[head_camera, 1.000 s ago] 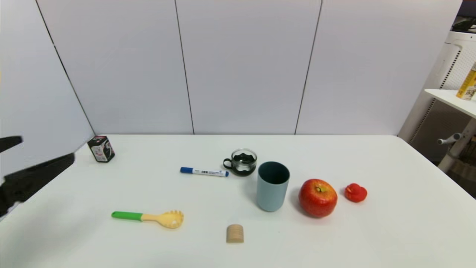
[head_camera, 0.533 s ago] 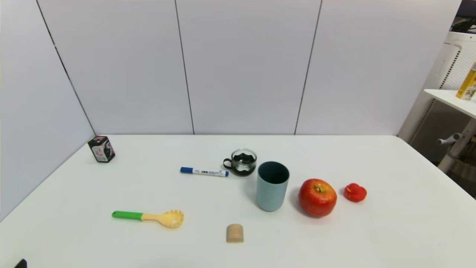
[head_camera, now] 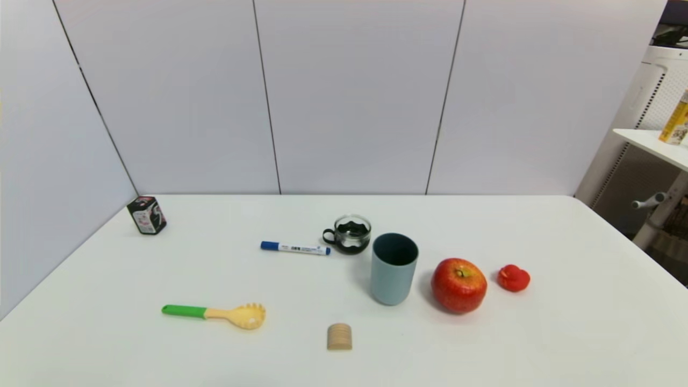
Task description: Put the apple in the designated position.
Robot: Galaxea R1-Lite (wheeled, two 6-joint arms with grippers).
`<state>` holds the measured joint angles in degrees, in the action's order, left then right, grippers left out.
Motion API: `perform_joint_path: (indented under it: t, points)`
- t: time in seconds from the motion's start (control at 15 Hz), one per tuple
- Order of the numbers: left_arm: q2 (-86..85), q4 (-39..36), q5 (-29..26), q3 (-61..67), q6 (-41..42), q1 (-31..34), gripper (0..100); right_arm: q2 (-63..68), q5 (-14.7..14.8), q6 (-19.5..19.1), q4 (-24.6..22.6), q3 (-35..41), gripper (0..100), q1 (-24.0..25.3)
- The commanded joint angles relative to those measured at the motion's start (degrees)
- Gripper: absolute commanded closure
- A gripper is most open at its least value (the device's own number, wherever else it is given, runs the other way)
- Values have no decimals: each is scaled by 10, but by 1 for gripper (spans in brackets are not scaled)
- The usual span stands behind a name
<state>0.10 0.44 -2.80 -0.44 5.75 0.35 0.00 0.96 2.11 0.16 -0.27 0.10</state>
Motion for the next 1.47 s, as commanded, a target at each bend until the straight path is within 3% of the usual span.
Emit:
perform_joint_path:
  t: [0.07,0.27,1.47]
  points:
    - [-1,0,10,3,-35,0,0,1,0,0,0,0,0,0]
    - [-2,-1,18,3,-70,0,0,1,0,0,0,0,0,1]
    - [-1,-1,32,3,-74,0,0,1,0,0,-1,1,0,0]
